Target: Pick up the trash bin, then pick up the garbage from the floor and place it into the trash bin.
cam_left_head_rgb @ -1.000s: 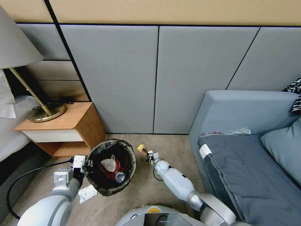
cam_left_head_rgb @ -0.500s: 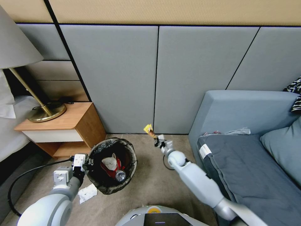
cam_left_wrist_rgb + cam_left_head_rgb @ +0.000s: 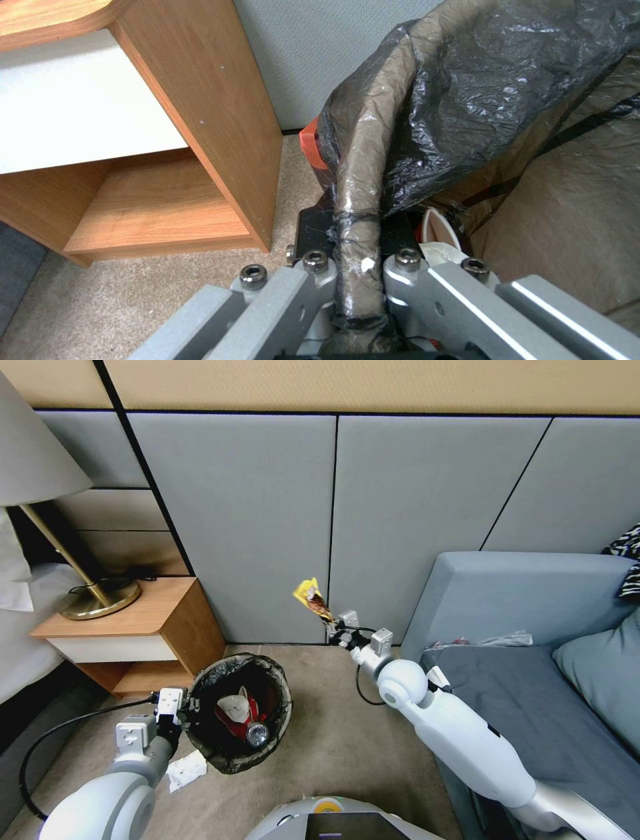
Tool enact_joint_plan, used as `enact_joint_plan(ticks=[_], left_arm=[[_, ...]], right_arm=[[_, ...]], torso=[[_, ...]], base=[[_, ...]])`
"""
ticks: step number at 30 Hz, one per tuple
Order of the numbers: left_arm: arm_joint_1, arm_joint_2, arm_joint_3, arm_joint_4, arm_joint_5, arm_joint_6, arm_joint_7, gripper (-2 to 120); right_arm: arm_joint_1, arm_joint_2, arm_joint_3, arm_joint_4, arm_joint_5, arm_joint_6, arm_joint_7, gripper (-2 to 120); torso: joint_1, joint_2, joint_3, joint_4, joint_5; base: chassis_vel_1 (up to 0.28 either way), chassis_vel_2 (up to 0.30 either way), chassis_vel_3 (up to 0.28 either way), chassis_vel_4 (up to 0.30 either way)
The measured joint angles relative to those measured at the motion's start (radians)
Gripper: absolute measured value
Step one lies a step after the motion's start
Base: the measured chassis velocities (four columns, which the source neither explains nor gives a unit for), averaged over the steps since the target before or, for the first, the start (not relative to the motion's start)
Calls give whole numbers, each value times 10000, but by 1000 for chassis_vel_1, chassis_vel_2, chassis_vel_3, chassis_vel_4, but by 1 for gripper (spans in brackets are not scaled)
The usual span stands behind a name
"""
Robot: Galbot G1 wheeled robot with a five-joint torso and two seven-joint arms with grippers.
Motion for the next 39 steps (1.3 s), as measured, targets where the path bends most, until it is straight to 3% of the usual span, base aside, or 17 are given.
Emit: enact_joint_plan(ticks=[7, 17, 28, 39], left_arm=[[-47, -32, 37, 0, 9, 4, -16, 1], [-51, -102, 39, 0, 34, 7, -28, 1], [-98, -75, 11, 0, -12, 7, -33, 1], [-146, -46, 3, 0, -50, 7, -33, 1]], right_arm=[[1024, -93, -1126, 458, 616, -130, -654, 0], [1849, 509, -2942, 595, 1543, -562, -56, 0], [1609, 444, -3796, 665, 2168, -1297, 914, 0], [1329, 452, -4198, 354, 1945, -1364, 1199, 0]], torso=[[0, -1, 1, -1, -1], [0, -1, 0, 0, -2], [0, -1, 0, -1, 0], [0, -1, 1, -1, 0]], base=[[0, 0, 0, 0], [0, 0, 0, 0], [0, 0, 0, 0], [0, 0, 0, 0]])
